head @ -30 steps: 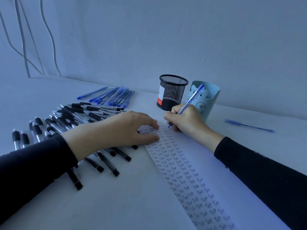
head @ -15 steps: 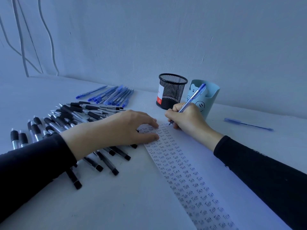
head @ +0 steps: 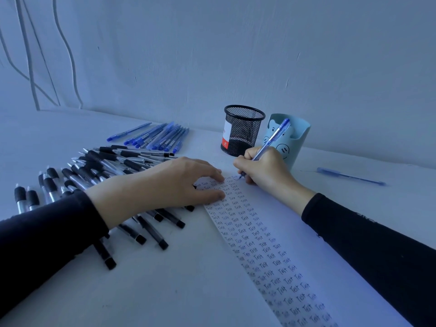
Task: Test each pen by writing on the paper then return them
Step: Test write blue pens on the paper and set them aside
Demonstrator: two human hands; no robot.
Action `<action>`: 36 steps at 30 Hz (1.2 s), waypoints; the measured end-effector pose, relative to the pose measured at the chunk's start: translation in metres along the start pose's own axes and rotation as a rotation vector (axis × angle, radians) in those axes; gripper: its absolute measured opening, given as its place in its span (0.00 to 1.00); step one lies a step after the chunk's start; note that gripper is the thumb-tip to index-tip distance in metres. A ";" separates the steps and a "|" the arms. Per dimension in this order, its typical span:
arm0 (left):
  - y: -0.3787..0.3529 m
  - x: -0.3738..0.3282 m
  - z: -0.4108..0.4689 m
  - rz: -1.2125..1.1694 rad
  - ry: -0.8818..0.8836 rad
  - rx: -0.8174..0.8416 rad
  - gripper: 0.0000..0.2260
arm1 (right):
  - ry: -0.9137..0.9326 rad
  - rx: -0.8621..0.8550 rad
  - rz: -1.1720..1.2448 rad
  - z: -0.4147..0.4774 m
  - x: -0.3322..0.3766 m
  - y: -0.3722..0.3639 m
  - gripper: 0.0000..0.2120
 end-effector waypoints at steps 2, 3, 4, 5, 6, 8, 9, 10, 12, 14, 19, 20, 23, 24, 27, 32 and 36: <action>0.000 0.000 -0.001 -0.005 -0.002 0.003 0.24 | 0.005 -0.011 -0.008 -0.001 0.002 0.001 0.18; 0.000 -0.001 -0.001 -0.006 -0.003 0.007 0.24 | 0.024 -0.016 -0.024 -0.002 0.004 0.002 0.20; 0.000 0.000 -0.001 -0.006 -0.003 0.010 0.24 | 0.055 -0.020 -0.041 -0.003 0.007 0.003 0.22; 0.000 0.000 -0.001 -0.008 -0.001 0.011 0.24 | 0.093 -0.023 -0.049 -0.006 0.012 0.005 0.24; 0.000 0.000 -0.001 -0.013 0.002 0.011 0.24 | 0.138 -0.030 -0.042 -0.008 0.018 0.007 0.23; 0.000 0.000 -0.001 -0.017 0.003 0.007 0.24 | 0.198 -0.039 -0.007 -0.010 0.032 0.014 0.19; 0.001 0.000 -0.002 -0.017 0.004 0.008 0.24 | 0.196 -0.036 -0.008 -0.011 0.037 0.019 0.16; 0.001 0.000 -0.002 -0.017 0.004 0.010 0.24 | 0.192 -0.025 -0.031 -0.012 0.042 0.023 0.15; 0.000 0.000 -0.002 -0.020 0.005 0.010 0.24 | 0.227 0.024 -0.125 -0.016 0.046 0.031 0.13; 0.000 0.000 -0.002 -0.032 0.003 0.006 0.23 | 0.305 0.096 -0.244 -0.026 0.045 0.034 0.11; 0.000 -0.002 -0.003 -0.025 -0.009 0.006 0.23 | 0.385 0.241 -0.483 -0.054 0.018 0.042 0.14; 0.000 -0.001 -0.003 -0.035 -0.011 0.005 0.23 | 0.361 0.253 -0.484 -0.058 0.012 0.045 0.15; -0.001 0.000 -0.003 -0.047 -0.006 0.010 0.30 | 0.319 0.261 -0.499 -0.064 -0.001 0.055 0.14; -0.001 0.000 -0.003 -0.044 -0.002 0.008 0.32 | 0.322 0.260 -0.517 -0.063 -0.003 0.056 0.14; -0.001 -0.001 -0.004 -0.052 -0.004 -0.006 0.27 | 0.328 0.281 -0.550 -0.062 -0.007 0.055 0.13; -0.001 0.000 -0.002 -0.056 -0.012 -0.022 0.24 | 0.358 0.328 -0.739 -0.062 -0.008 0.051 0.17; -0.002 0.002 -0.001 -0.063 -0.033 -0.018 0.26 | 0.258 0.349 -0.645 -0.059 -0.004 0.062 0.17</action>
Point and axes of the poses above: each hand's wrist, its own z-axis towards the middle knuckle, its own y-axis out of the back of the hand, x = y × z, the point moved 3 cm from there along z, towards the middle knuckle, and after that the axes turned 2 degrees about x, right-handed, at the moved point
